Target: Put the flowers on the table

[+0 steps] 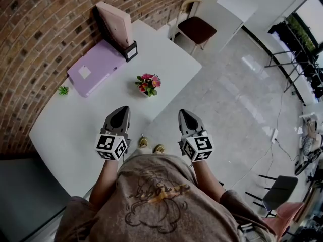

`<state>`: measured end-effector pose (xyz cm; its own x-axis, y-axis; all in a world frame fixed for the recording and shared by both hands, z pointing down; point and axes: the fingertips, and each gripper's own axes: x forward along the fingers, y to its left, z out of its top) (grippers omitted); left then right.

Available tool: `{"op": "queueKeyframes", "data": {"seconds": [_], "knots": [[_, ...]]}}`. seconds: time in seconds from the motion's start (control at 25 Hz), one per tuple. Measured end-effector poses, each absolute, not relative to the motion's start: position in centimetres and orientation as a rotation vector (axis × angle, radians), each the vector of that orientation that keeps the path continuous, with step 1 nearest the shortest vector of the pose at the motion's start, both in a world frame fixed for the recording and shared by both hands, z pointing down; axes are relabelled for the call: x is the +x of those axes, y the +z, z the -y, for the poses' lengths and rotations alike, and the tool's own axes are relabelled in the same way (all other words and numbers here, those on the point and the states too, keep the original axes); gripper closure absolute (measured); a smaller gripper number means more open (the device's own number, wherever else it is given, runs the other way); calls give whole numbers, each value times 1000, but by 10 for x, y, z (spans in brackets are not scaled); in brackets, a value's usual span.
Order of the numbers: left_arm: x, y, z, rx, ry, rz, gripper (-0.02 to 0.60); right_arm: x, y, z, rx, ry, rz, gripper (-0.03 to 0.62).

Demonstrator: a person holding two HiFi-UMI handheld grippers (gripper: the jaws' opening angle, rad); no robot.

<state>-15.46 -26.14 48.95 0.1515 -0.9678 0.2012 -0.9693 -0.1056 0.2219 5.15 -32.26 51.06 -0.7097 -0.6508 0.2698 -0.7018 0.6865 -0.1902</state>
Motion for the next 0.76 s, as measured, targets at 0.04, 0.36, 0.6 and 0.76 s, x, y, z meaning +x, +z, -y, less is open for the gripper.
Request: {"op": "queueKeyframes", "data": {"seconds": [0.04, 0.36, 0.6, 0.76], "knots": [[-154, 489, 261, 2132, 7, 1869, 561, 52, 511, 323, 1102, 423, 2716, 592], [-156, 494, 258, 2124, 10, 1862, 561, 48, 515, 321, 1095, 438, 2714, 591], [-155, 493, 258, 2135, 8, 1850, 561, 47, 513, 319, 1104, 437, 2710, 591], [-155, 495, 257, 2136, 15, 1852, 561, 47, 514, 318, 1102, 437, 2707, 591]]}}
